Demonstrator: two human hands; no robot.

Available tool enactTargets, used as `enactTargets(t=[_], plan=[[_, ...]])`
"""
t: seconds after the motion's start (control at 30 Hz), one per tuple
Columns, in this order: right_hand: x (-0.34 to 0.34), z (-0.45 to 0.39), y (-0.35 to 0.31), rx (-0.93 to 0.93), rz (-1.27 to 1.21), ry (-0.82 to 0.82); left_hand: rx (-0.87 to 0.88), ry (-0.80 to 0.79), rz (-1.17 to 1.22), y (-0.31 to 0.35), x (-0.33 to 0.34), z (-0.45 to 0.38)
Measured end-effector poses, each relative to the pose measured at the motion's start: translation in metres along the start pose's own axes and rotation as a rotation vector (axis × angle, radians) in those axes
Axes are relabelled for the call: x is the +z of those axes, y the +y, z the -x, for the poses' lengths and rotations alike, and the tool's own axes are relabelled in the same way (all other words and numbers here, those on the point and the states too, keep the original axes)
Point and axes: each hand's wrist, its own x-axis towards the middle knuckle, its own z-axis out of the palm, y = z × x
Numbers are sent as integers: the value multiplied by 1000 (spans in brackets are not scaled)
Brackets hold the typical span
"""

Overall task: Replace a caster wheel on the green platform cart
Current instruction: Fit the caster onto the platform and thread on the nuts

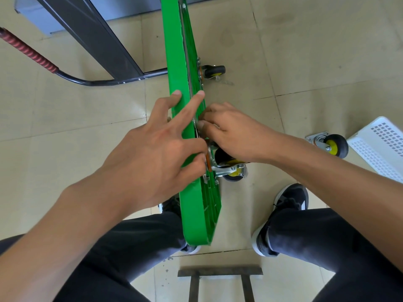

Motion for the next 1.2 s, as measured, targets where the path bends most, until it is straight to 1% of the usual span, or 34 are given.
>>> enactTargets(t=[0.07, 0.17, 0.27, 0.33, 0.43, 0.5, 0.63, 0.73, 0.97, 1.2], plan=[[-1, 1, -1, -4, 13, 18, -1, -2, -2, 0, 0, 0], [-2, 5, 0, -8, -2, 111, 4, -1, -6, -1, 0, 0], [-6, 9, 1, -63, -1, 137, 1, -2, -10, -1, 0, 1], [-7, 10, 3, -133, 56, 133, 1, -3, -8, -1, 1, 1], [-6, 10, 7, -251, 213, 146, 2, -2, -6, -1, 0, 0], [-4, 9, 10, -274, 244, 146, 4, -2, -8, -1, 1, 0], [0, 8, 10, -178, 54, 123, 1, -2, -15, -1, 1, 0], [0, 7, 6, -77, -51, 72, -6, -6, -18, -1, 1, 0], [1, 8, 1, -18, -55, -10, -11, -11, -10, 1, 0, -1], [5, 6, 0, 4, -22, -14, -11, -8, -7, 1, 0, -1]])
